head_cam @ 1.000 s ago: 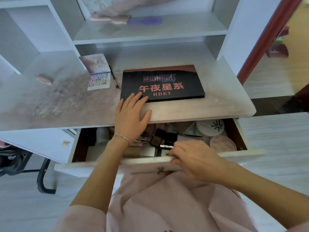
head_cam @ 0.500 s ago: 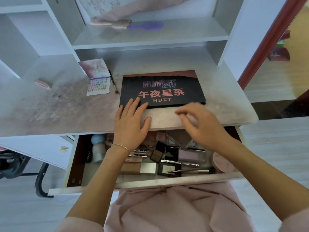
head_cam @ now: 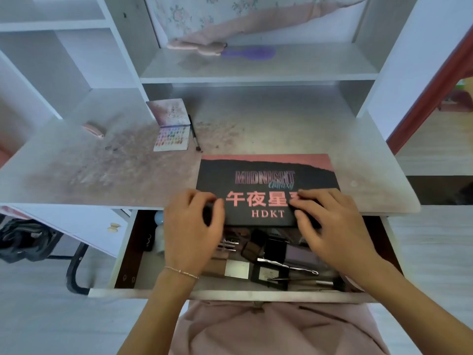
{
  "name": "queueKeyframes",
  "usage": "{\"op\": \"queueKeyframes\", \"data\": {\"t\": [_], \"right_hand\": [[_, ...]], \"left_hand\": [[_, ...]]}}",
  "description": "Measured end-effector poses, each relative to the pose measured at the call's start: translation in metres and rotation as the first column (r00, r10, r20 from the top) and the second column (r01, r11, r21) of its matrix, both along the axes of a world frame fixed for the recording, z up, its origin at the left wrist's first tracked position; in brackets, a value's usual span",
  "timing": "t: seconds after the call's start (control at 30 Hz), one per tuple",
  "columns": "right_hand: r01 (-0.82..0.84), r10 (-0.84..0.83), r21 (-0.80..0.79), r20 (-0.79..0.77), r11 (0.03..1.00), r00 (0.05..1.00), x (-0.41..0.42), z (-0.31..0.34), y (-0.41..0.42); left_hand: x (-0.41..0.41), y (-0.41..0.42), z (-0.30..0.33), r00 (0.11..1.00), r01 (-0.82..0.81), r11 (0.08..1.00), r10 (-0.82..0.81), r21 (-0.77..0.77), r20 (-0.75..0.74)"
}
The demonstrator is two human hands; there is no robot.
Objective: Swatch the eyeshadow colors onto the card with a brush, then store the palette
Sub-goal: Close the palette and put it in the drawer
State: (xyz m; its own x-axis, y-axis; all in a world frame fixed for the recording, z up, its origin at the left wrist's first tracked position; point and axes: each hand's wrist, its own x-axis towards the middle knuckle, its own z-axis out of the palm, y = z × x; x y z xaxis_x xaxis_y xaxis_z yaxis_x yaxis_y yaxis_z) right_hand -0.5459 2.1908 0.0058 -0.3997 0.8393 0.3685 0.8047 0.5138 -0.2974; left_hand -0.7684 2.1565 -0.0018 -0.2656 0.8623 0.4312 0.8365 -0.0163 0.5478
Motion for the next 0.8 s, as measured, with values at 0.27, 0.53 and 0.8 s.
{"op": "queueKeyframes", "data": {"t": [0.27, 0.53, 0.8], "right_hand": [[0.001, -0.003, -0.078, -0.019, 0.997, 1.000, -0.009, 0.001, -0.018], [-0.075, 0.130, -0.266, 0.194, 0.961, 0.972, -0.038, 0.011, 0.005], [-0.293, 0.351, -0.313, 0.151, 0.904, 0.924, -0.077, 0.010, -0.022]], "left_hand": [[-0.018, -0.018, -0.017, 0.673, 0.111, 0.911, 0.225, -0.398, 0.704], [-0.021, -0.024, -0.012, 0.572, 0.201, 0.929, 0.148, -0.312, 0.807], [-0.060, -0.066, 0.007, 0.405, 0.207, 0.934, 0.190, -0.292, 0.895]]}}
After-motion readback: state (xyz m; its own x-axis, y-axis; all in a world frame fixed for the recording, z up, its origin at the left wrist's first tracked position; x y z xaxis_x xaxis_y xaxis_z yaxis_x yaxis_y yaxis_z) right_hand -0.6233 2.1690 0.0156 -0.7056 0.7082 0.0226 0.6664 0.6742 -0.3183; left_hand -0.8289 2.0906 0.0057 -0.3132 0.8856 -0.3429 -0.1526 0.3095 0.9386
